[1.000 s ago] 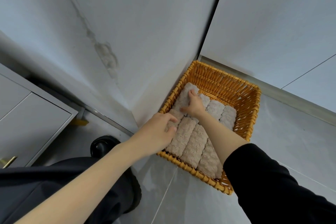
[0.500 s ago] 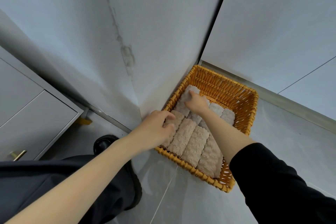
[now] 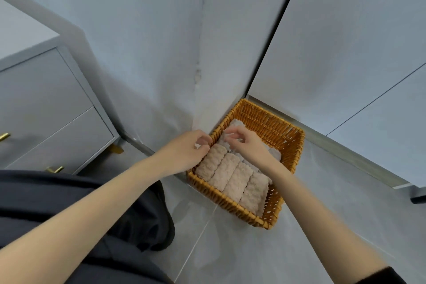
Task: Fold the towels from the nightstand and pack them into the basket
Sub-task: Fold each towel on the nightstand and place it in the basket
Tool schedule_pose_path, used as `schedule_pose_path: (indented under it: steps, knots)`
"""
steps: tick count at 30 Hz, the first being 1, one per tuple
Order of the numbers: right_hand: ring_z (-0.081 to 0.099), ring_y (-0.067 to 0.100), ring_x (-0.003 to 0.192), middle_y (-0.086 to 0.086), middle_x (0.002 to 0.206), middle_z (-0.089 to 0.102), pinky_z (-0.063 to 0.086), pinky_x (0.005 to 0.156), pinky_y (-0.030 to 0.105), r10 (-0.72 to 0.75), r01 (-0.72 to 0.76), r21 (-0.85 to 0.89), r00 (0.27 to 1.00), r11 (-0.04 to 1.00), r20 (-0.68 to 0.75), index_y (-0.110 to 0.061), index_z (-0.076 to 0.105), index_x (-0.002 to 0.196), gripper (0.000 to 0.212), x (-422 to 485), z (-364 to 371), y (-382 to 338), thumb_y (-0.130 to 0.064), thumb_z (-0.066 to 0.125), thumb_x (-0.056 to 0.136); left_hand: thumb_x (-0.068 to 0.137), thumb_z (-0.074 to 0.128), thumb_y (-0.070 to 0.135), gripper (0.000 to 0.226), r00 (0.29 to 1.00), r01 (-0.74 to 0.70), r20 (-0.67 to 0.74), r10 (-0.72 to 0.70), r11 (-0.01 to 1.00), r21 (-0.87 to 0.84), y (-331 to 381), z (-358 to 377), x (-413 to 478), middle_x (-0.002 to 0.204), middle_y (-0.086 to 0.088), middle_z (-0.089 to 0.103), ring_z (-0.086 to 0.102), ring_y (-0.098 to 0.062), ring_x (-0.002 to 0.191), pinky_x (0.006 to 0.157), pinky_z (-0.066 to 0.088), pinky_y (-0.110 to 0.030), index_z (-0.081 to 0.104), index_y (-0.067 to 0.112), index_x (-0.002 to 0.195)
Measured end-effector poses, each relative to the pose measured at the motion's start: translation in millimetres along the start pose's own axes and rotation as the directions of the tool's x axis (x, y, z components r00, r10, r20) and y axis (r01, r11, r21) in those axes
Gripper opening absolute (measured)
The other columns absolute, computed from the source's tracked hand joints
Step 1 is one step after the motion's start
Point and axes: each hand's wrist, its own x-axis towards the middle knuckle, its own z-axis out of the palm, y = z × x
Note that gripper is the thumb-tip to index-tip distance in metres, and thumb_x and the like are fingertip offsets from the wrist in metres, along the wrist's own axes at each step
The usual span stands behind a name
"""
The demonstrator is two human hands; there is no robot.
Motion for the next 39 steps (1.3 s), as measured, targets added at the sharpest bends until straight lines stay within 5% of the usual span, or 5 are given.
schedule_pose_path:
  steps: [7,18,28,36,39]
  knots:
    - [0.066,0.021,0.09,-0.007,0.103,0.069,0.054,0.082,0.038,-0.115,0.12,-0.045,0.988,0.992,0.101,-0.027,0.063,0.114,0.02,-54.6,3.9,-79.9,-0.026,0.056,0.095,0.1,0.046,0.027,0.028,0.989,-0.073,-0.127,0.071,0.997,-0.008,10.1,-51.9,-58.2,0.122,0.01,0.055,0.048,-0.001,0.102,0.066,0.036,0.001,0.054,0.023,0.126]
    - [0.067,0.008,0.085,-0.009,0.102,0.069,0.053,0.089,0.032,-0.346,0.35,-0.003,0.927,0.937,0.147,-0.023,0.062,0.116,0.022,-59.1,39.3,-231.3,-0.02,0.053,0.096,0.097,0.05,0.02,0.022,0.884,-0.094,-0.467,0.029,0.989,-0.118,4.7,-163.7,-160.8,0.118,0.006,0.063,0.057,-0.009,0.103,0.084,0.041,-0.022,0.06,0.025,0.116]
    - [0.067,0.012,0.086,-0.009,0.102,0.07,0.053,0.091,0.039,-0.536,0.523,0.116,0.825,0.844,0.179,-0.025,0.064,0.111,0.022,-36.8,103.8,-369.2,-0.017,0.053,0.094,0.097,0.049,0.017,0.019,0.657,-0.112,-0.748,-0.092,0.969,-0.218,-24.9,-260.6,-272.6,0.114,0.008,0.064,0.058,-0.012,0.108,0.097,0.046,-0.034,0.061,0.028,0.108]
    - [0.066,0.016,0.089,-0.011,0.105,0.066,0.053,0.09,0.037,-0.583,0.569,0.142,0.757,0.81,0.294,-0.029,0.063,0.108,0.021,-12.6,192.8,-438.6,-0.018,0.054,0.093,0.096,0.049,0.014,0.021,0.416,-0.014,-0.894,-0.166,0.982,-0.189,-95.5,-297.2,-334.8,0.114,0.007,0.061,0.055,-0.007,0.096,0.069,0.039,-0.015,0.059,0.022,0.113]
    - [0.063,0.013,0.09,-0.01,0.111,0.064,0.052,0.091,0.037,-0.574,0.569,0.126,0.744,0.813,0.341,-0.029,0.063,0.11,0.022,-1.8,228.7,-449.0,-0.019,0.054,0.092,0.096,0.048,0.012,0.028,0.352,0.1,-0.916,-0.193,0.981,-0.168,-124.5,-300.6,-344.2,0.125,0.001,0.057,0.051,-0.008,0.103,0.078,0.04,-0.019,0.056,0.015,0.123]
